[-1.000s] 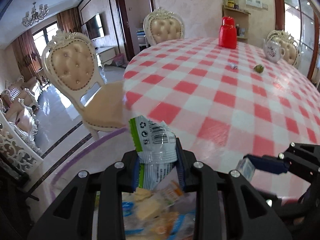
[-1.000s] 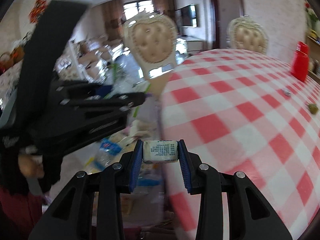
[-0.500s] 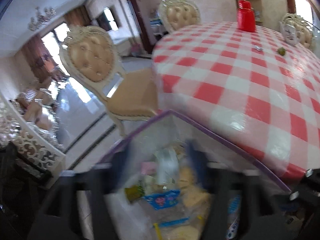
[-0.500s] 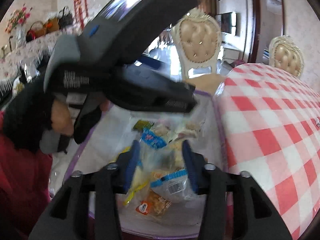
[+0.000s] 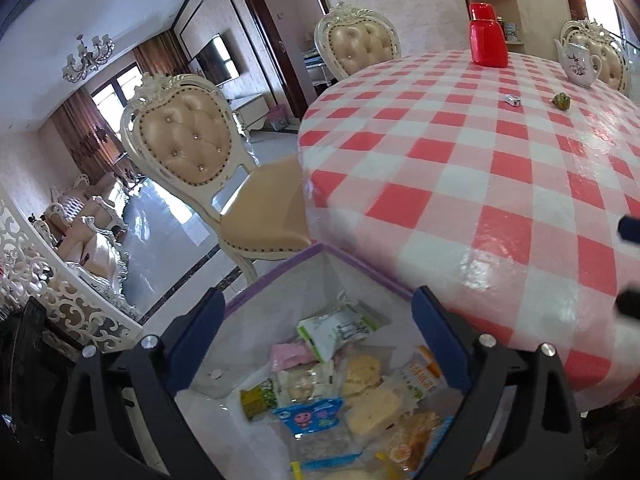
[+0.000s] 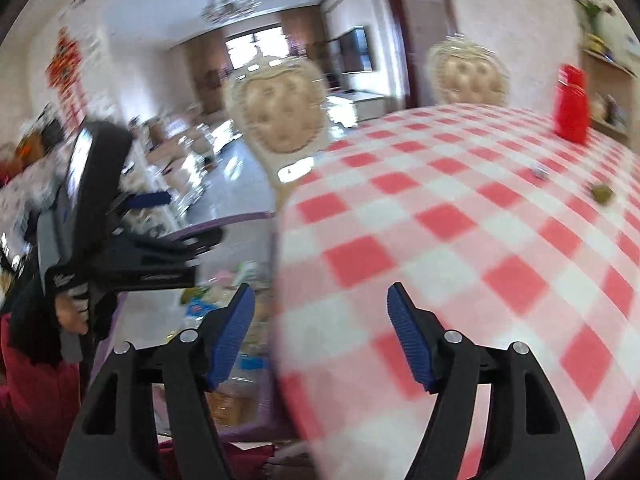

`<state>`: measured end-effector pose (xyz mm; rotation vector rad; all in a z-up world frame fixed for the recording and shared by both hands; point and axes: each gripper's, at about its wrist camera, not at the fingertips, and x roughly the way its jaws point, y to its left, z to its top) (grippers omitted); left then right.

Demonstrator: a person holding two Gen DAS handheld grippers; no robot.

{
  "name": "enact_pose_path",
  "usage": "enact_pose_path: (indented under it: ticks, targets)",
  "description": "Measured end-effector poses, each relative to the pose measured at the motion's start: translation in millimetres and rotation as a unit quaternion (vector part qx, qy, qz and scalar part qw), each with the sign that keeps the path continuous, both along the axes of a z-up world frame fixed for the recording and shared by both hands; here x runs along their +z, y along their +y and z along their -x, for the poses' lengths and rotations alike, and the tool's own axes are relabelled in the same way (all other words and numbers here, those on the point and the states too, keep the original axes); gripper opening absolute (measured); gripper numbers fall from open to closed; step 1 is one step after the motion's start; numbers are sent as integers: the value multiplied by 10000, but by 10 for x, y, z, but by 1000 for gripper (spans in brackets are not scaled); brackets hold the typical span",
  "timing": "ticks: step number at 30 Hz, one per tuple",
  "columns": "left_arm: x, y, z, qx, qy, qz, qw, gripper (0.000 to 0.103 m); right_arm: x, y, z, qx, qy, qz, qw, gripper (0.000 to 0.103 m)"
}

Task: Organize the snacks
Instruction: 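Move both open tools back and grasp the green-and-yellow packet with the right tool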

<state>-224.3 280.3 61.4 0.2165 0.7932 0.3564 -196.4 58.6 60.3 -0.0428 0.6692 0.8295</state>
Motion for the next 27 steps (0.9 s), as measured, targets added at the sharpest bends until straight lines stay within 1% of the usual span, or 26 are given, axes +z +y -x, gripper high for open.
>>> enact_pose_path:
  ticks: [4,8,11,13,14,17,18,20,21,23,24,25,27]
  targets:
    - [-50,-104,-82,-47,60,67,9999,95,-46,-459,-202,-502,174,-195,9984,72]
    - [-61,-279,-198,-189,131,137,9996,95,-75,-909,-446,-1037,344,-331,9935,76]
    - [-57,-469,-336,-330,202,88,9992,97,-64,-1133,-621,-1284,343,-181,9910,81]
    - [-38,-672,-511,-499,271,106,9983,98,-58,-1224,-749,-1386,279,-49,9899,86]
    - [-26,-783,-611,-616,294,157,9975,99,-54,-1288,-827,-1450,239,23,9891,86]
    - [6,-1151,-993,-976,390,545,9930,100,-74,-1510,-1090,-1691,270,84,9852,87]
    - [20,-1272,-1122,-1104,405,729,9904,100,-93,-1562,-1182,-1754,320,106,9839,87]
    - [37,-1567,-1497,-1376,475,1251,9814,100,-119,-1701,-1377,-1908,409,201,9806,87]
    - [35,-1684,-1666,-1390,474,1385,9794,100,-128,-1757,-1453,-1958,437,235,9794,87]
    - [20,-1864,-2018,-1297,370,1693,9763,100,-145,-1864,-1563,-2028,467,252,9778,87]
    - [14,-1906,-2130,-1191,312,1773,9764,100,-174,-1952,-1644,-2104,493,250,9760,87]
    - [-6,-1974,-2340,-973,196,1943,9759,100,-204,-2028,-1699,-2199,524,209,9739,87]
    - [-41,-2071,-2655,-702,-24,2242,9720,100,-297,-2202,-1793,-2435,655,-5,9677,87]
